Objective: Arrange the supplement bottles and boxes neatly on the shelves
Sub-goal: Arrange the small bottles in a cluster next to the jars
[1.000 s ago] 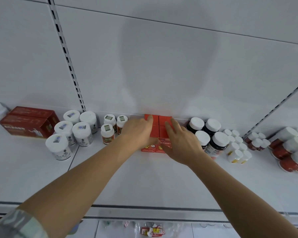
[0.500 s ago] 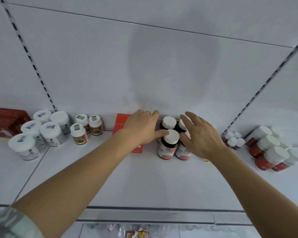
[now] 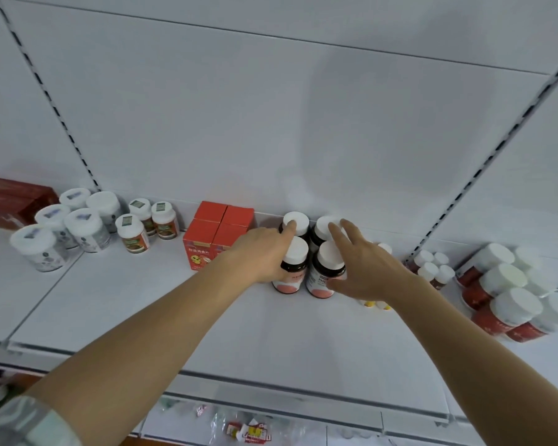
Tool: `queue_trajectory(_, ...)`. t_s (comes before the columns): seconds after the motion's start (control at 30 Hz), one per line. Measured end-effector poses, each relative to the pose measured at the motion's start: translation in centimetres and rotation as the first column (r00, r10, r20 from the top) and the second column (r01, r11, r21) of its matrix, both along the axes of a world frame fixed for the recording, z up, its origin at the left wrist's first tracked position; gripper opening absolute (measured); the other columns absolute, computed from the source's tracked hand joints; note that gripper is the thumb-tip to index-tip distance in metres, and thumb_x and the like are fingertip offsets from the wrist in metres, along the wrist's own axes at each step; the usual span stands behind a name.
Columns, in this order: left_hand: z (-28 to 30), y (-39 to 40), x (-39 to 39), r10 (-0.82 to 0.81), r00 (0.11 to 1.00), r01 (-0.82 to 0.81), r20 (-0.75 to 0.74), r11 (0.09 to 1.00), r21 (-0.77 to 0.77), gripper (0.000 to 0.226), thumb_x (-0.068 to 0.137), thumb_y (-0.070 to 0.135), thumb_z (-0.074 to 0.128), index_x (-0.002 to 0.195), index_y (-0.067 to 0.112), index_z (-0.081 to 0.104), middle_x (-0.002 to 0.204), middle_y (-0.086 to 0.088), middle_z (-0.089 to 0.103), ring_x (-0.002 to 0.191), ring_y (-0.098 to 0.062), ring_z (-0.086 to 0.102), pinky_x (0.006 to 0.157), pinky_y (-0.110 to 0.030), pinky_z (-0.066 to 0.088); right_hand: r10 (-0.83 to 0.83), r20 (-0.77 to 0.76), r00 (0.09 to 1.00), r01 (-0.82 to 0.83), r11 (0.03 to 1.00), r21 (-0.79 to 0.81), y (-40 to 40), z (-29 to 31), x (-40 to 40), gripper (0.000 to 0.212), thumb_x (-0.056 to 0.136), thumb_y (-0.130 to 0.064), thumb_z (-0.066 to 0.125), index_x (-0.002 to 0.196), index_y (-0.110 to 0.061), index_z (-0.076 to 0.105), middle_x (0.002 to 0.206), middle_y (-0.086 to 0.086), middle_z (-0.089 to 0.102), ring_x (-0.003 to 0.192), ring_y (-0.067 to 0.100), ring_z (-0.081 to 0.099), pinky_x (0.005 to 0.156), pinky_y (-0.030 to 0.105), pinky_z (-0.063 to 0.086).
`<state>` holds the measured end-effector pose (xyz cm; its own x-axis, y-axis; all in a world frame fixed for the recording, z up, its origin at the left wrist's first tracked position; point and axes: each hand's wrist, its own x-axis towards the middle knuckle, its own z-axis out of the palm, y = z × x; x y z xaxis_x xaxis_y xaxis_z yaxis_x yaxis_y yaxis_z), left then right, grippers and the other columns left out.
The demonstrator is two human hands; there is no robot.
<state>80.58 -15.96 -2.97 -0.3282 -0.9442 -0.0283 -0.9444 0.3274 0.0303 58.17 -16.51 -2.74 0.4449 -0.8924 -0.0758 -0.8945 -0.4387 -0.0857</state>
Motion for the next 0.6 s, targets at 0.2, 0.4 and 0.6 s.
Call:
queue_trajectory(0.2,-0.7,-0.3,0.3,0.019,0.997,-0.011,-0.073,0.993,0.114,0.104,0.082,0.04,0.07,0.154,0.021,-0.003,0.138,-0.014,0.047,0.109,-0.035,0.058,0.083,-0.047,0.052,-0.017,0.051,0.999,0.017,1.0,0.002,-0.2,-0.9,0.2,0.096,0.079,-0.041,0.07,0.15,-0.018,0.009,0.16,0.005,0.002,0.118,0.039,0.052,0.086,0.043,0.051)
queue_trajectory(0.4,-1.1,-0.5,0.2,0.013,0.995,0.002,-0.101,0.99,0.144,0.104,0.086,0.032,0.067,0.154,0.015,-0.009,0.148,-0.015,0.038,0.115,-0.034,0.056,0.086,-0.046,0.051,-0.066,0.026,0.997,0.066,0.998,0.016,0.0,-1.0,0.9,0.097,0.081,-0.037,0.069,0.152,-0.018,0.005,0.161,0.005,-0.004,0.126,0.039,0.045,0.09,0.043,0.049)
queue_trajectory(0.6,-1.3,-0.5,0.2,0.005,0.992,0.012,-0.127,0.99,0.139,0.104,0.087,0.034,0.067,0.154,0.015,-0.011,0.144,-0.016,0.041,0.116,-0.033,0.054,0.088,-0.046,0.051,-0.07,0.028,0.997,0.069,0.997,0.021,0.3,-0.7,1.1,0.096,0.083,-0.034,0.068,0.153,-0.015,0.004,0.16,0.005,-0.006,0.128,0.037,0.043,0.093,0.043,0.047)
